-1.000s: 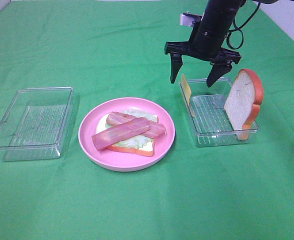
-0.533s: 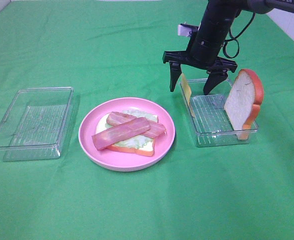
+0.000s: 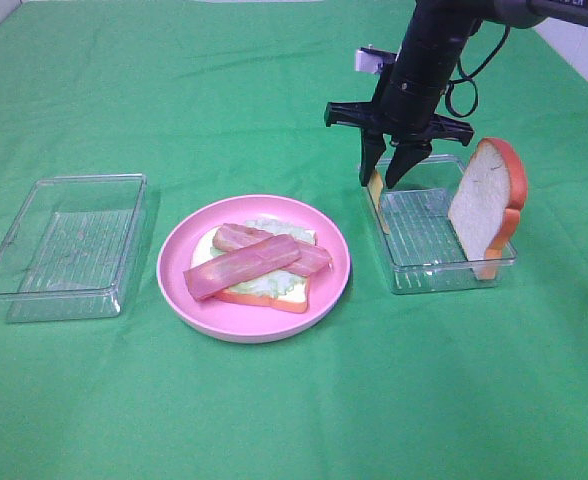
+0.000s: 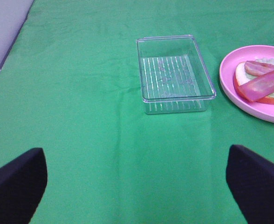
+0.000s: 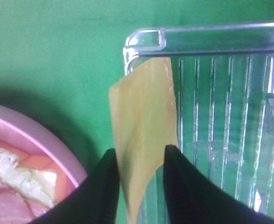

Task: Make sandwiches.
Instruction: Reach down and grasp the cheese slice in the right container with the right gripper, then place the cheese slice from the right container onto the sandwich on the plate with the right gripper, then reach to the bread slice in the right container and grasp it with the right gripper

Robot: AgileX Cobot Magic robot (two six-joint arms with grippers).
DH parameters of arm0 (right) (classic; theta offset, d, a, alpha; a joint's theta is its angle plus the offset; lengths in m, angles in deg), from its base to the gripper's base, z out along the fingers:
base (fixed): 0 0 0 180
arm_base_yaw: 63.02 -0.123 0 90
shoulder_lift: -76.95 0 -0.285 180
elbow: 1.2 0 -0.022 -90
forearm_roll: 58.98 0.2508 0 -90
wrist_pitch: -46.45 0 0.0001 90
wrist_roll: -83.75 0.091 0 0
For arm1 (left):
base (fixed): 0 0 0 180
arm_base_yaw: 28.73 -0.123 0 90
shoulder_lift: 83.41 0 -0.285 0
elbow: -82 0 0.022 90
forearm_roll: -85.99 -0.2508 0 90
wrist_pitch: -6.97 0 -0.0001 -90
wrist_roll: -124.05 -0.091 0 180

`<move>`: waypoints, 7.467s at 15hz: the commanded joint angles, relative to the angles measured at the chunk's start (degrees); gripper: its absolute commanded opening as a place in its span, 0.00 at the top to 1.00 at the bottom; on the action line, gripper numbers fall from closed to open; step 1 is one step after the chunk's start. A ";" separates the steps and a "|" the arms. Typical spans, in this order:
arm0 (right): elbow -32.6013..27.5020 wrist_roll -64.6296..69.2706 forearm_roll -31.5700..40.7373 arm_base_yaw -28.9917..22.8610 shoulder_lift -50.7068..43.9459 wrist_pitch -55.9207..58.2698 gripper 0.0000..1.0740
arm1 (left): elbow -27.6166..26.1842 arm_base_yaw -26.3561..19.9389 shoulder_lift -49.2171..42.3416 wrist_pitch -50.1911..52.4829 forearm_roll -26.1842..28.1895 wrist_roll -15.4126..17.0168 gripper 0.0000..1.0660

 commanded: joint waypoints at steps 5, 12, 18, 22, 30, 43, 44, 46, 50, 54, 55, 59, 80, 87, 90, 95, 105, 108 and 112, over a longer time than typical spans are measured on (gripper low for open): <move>0.17 -0.63 0.23 0.06 0.29 3.84 1.00 | 0.11 -0.11 -1.03 0.00 0.11 0.34 0.08; 0.06 -0.97 3.55 -0.11 -9.40 6.65 1.00 | 0.11 -0.11 -1.03 0.00 0.11 0.34 0.08; 0.06 -12.43 26.13 -0.11 -15.99 5.21 1.00 | 0.11 -0.11 -1.03 0.00 0.11 0.34 0.08; -4.47 -13.98 26.70 -0.17 -18.74 3.90 1.00 | 0.11 -0.11 -1.03 0.00 0.11 0.34 0.08; -40.16 -40.05 57.01 -0.17 -32.14 -11.06 1.00 | 0.11 -0.11 -1.03 0.00 0.11 0.34 0.08; -36.04 -45.38 66.46 -6.13 -14.21 -14.61 1.00 | 0.11 -0.11 -1.03 0.00 0.11 0.34 0.08; -34.95 -45.21 66.41 -6.13 -12.72 -14.61 1.00 | 0.11 -0.11 -1.03 0.00 0.11 0.34 0.08; -34.15 -44.75 65.78 -6.13 -11.17 -15.41 1.00 | 0.11 -0.11 -1.03 0.00 0.11 0.34 0.08; -34.15 -39.82 58.84 -6.13 -9.63 -17.82 1.00 | 0.11 -0.11 -1.03 0.00 0.11 0.34 0.08; -34.15 -37.53 54.55 -5.96 -9.91 -18.68 1.00 | 0.11 -0.11 -1.03 0.00 0.11 0.34 0.08; -34.15 -36.21 53.51 -5.96 -9.91 -18.68 1.00 | 0.11 -0.11 -1.03 0.00 0.11 0.34 0.08; -34.15 -33.46 50.53 -5.96 -10.14 -18.68 0.88 | 0.11 -0.11 -1.03 0.00 0.11 0.34 0.08; -12.55 1.78 -7.96 -5.21 -25.15 6.65 0.08 | 0.11 -0.11 -1.03 0.00 0.11 0.34 0.08; -18.62 0.57 -7.79 5.84 -26.24 6.65 0.08 | 0.11 -0.11 -1.03 0.00 0.11 0.34 0.08; -20.17 -0.74 -7.68 8.31 -25.50 6.65 0.08 | 0.11 -0.11 -1.03 0.00 0.11 0.34 0.08; -23.95 -2.18 -6.88 10.08 -20.40 6.65 0.08 | 0.11 -0.11 -1.03 0.00 0.11 0.34 0.08; -23.95 -3.67 -4.98 10.08 -15.13 5.56 0.44 | 0.11 -0.11 -1.03 0.00 0.11 0.34 0.08; -23.95 -3.44 -5.96 10.08 -15.13 5.61 0.80 | 0.11 -0.11 -1.03 0.00 0.11 0.34 0.08; -23.95 -3.44 -5.90 10.03 -15.13 5.61 0.86 | 0.11 -0.11 -1.03 0.00 0.11 0.34 0.08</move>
